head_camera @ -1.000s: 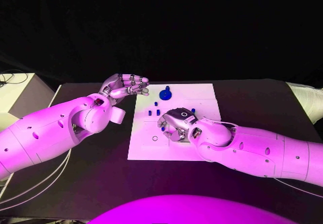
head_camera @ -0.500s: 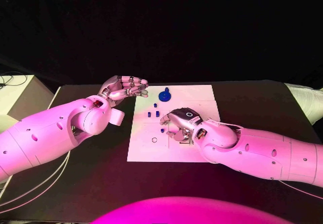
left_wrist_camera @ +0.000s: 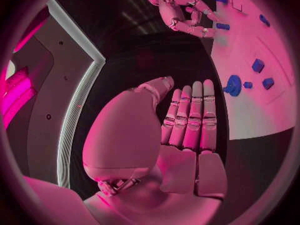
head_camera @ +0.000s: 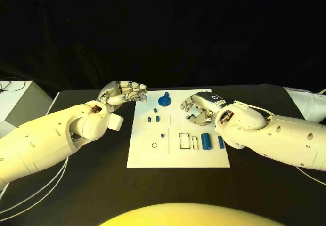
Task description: Assemble the parts on the task board
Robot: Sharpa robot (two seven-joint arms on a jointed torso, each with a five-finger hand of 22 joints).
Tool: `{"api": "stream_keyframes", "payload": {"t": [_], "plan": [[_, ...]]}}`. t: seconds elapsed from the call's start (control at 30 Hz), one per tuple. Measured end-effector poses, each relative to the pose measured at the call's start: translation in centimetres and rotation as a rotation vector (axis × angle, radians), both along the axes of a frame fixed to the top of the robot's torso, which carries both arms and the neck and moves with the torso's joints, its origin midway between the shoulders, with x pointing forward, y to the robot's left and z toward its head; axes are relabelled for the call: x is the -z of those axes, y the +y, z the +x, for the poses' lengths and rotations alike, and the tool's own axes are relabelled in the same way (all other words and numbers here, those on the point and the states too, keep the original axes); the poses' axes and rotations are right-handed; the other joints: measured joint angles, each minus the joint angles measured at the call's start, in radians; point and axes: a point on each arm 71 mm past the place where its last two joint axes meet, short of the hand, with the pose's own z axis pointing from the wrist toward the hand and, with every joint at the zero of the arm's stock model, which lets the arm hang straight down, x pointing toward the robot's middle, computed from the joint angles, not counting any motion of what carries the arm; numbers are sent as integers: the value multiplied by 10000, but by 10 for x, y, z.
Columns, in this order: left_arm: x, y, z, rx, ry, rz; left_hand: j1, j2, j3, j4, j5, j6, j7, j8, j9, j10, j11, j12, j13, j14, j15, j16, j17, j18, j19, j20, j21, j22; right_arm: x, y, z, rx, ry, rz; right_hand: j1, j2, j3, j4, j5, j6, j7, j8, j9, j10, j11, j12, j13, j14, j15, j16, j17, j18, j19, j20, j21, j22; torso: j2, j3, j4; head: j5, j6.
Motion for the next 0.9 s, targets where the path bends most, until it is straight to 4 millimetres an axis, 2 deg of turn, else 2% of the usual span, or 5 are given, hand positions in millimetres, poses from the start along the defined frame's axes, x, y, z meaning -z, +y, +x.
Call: {"api": "stream_keyframes", "payload": {"t": [0.43,0.73,0.87,0.9], "plan": [[0,-1,0,29,-25,-24,0,0,0,0,0,-37,-37,0,1,-1,0,-59,-8,173,-35,0,27,0,108,-44,0,33,4,-17,9,93,412,-1097,-28,-103,-253,108,-119,3,-83,0,-47,-209,30,-145,-36,38,-38,88,-1,2,-3,2,65,8,17,15,18,-32,54],[0,-1,0,37,-34,-27,0,0,-1,0,0,-37,-37,0,1,-1,0,-96,-8,174,-35,0,40,0,119,-54,0,36,8,-15,11,56,563,-1714,-28,-103,-348,150,-173,41,-121,0,-56,-289,37,-161,-24,38,-38,88,-3,4,-4,3,66,8,26,14,26,-42,33],[0,0,0,37,-35,-25,0,0,-1,0,0,-37,-37,0,1,-1,0,-96,-8,174,-35,0,40,0,119,-54,0,36,10,-16,12,106,591,-1926,29,-47,-348,150,-173,65,-145,1,-56,-289,37,-161,-7,38,-38,137,-3,5,-5,3,65,17,26,9,28,-56,28],[0,0,0,38,-35,-24,0,0,-1,0,0,-38,-37,0,2,-1,0,-96,-8,174,-35,0,39,0,119,-55,0,36,10,-16,13,133,588,-1982,103,28,-348,150,-173,94,-175,17,-55,-289,37,-161,-7,38,-38,136,-3,5,-5,4,65,23,26,9,28,-60,28]]}}
